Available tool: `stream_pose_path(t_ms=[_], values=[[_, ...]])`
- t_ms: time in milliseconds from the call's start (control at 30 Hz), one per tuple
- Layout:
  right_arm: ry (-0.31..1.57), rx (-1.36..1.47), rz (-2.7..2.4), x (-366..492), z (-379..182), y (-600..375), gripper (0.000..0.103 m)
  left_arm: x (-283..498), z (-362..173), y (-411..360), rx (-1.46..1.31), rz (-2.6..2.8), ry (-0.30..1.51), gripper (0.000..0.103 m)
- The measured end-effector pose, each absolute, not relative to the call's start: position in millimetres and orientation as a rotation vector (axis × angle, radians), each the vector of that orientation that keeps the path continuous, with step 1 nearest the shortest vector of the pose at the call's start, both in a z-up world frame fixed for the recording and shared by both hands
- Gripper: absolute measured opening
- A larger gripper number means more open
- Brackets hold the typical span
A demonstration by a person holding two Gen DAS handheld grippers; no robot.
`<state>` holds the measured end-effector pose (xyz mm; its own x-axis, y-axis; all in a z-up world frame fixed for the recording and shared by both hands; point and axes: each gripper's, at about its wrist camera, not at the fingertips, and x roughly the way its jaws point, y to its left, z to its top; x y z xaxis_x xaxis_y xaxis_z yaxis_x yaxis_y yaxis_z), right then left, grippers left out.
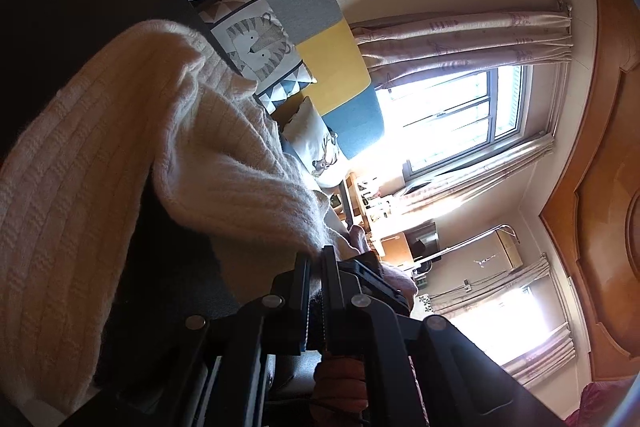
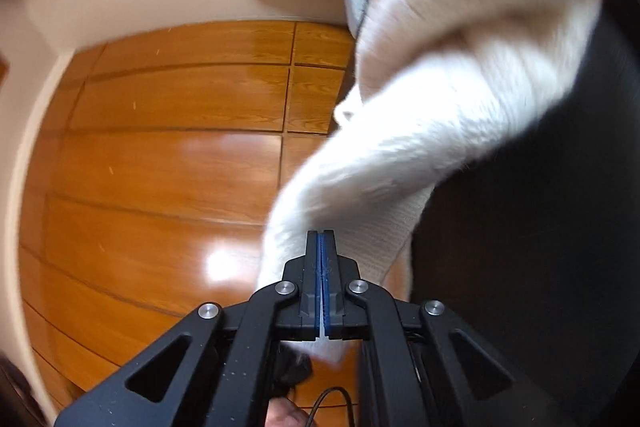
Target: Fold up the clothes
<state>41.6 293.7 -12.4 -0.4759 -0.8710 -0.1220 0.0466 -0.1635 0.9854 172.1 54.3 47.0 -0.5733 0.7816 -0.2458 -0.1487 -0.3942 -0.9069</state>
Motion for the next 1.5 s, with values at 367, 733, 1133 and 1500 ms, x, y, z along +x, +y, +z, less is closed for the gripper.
stream_pose_path(t_ms=[367, 733, 1133, 1500], values=[[-1.183, 1.062, -1.905, 65.5, 12.8, 300.6, 0.068, 178.2, 37.0, 64.8, -0.960, 1.954, -1.157, 0.004], [-1.253, 1.269, -1.858, 40.1, -12.1, 288.8, 0.023, 181.3, 22.0, 85.6, -1.027, 1.898, -1.110, 0.004], [-0.901, 1.038, -2.199, 71.9, 71.5, 303.4, 0.014, 175.0, 13.4, 56.6, -1.084, 2.004, -1.131, 0.005], [-0.935, 1.059, -2.243, 78.4, 87.5, 335.5, 0.014, 115.8, 0.4, 26.0, -1.448, 2.567, -0.599, 0.001]])
